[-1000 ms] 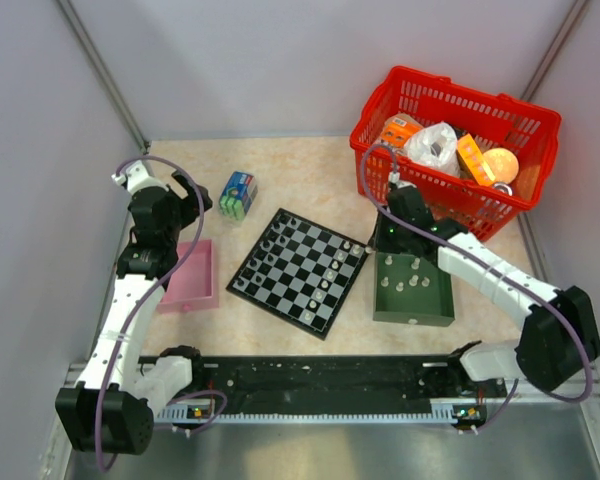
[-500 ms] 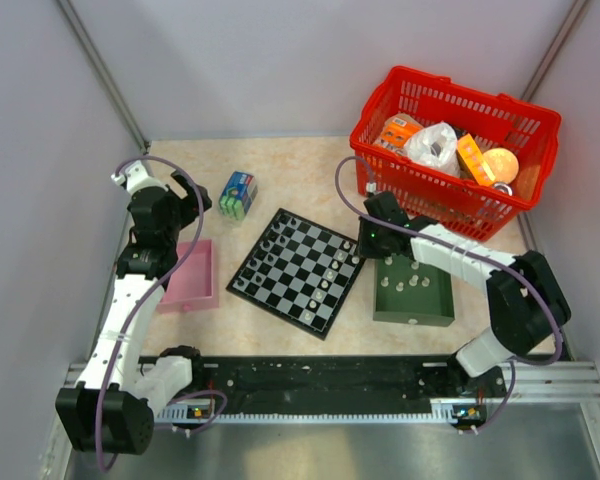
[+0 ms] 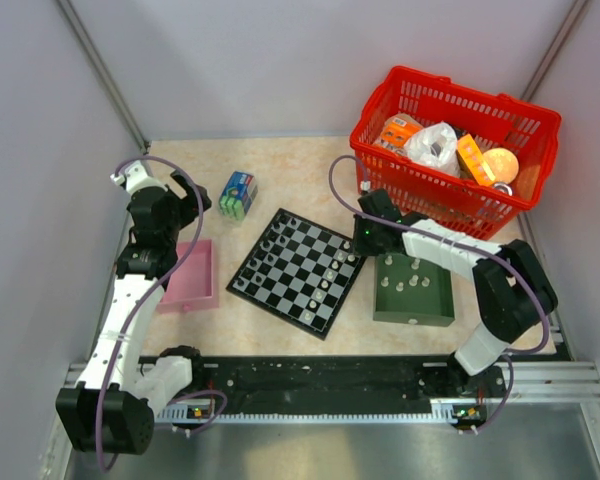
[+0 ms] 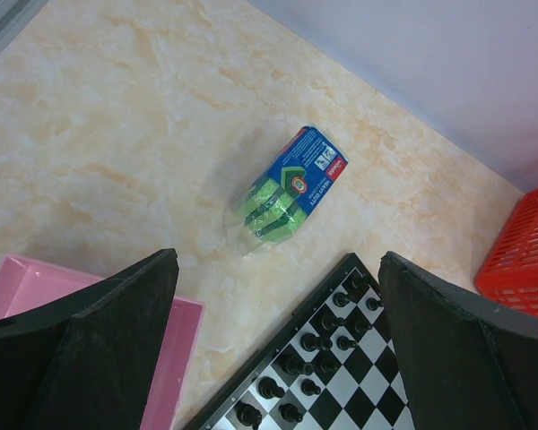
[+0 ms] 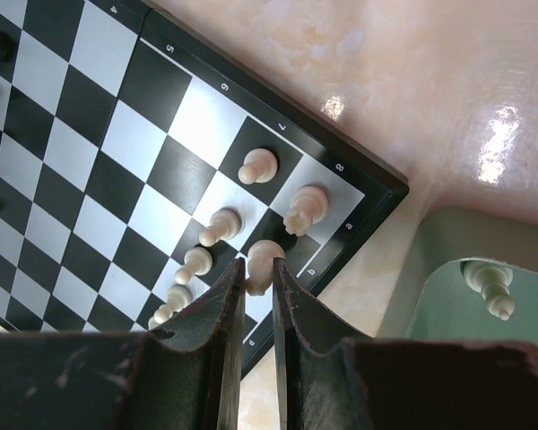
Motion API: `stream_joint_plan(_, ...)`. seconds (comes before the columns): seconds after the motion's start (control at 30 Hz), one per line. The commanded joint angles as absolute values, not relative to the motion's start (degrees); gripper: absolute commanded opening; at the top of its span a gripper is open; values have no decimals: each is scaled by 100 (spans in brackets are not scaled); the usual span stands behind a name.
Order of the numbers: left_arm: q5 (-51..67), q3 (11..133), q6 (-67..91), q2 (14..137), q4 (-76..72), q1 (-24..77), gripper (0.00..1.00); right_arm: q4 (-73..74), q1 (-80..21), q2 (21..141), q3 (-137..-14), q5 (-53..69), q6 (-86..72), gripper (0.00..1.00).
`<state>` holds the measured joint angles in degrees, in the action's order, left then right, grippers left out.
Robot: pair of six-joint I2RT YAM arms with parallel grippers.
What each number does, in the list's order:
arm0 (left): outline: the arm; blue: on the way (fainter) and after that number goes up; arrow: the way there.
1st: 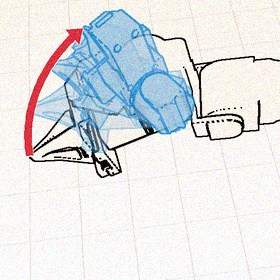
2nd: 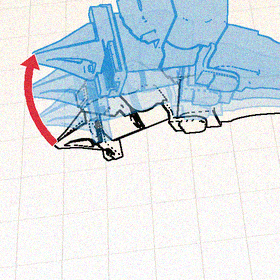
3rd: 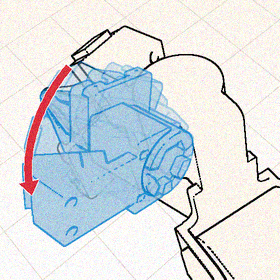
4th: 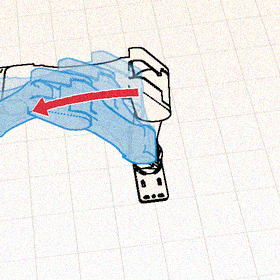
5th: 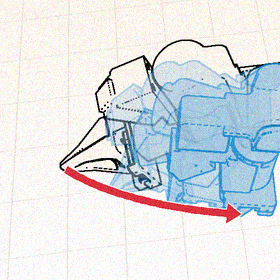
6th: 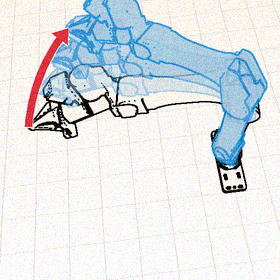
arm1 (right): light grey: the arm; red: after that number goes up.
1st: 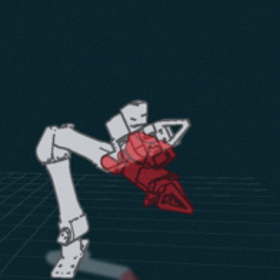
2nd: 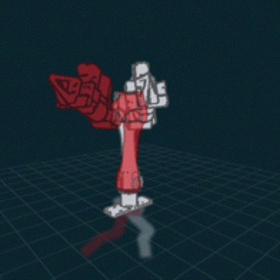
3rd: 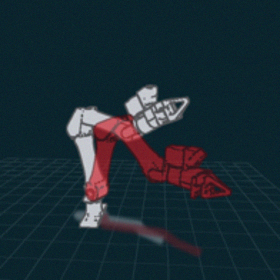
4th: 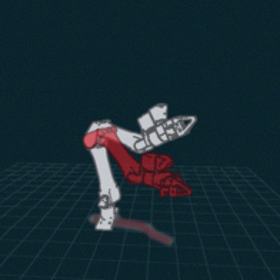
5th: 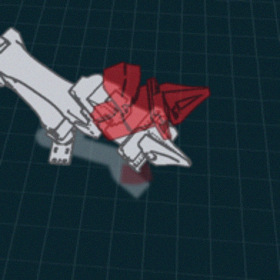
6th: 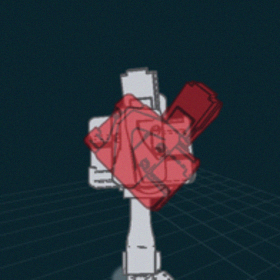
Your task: Set up the chess pieces on the board
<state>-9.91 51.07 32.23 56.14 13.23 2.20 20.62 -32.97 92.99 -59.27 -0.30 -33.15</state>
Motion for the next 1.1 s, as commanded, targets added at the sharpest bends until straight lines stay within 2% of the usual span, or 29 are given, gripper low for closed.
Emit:
stream_joint_plan(0.0, -1028, 5133, 3199, 5572, 1037, 176, 99, 1898, -3349, 9413, -6188, -35, -3270, 16)
stream_joint_plan(0.33, -1037, 5115, 3199, 5546, 1046, 176, 99, 1925, -3349, 9536, -6223, -88, -3226, 17)
stream_joint_plan(0.63, -1037, 5098, 3208, 5546, 1046, 167, 99, 1969, -3349, 9449, -6249, -88, -3191, 28)
stream_joint_plan(1.07, -1028, 5098, 3217, 5537, 1063, 158, 99, 2285, -3349, 8035, -5933, -289, -2989, 35)
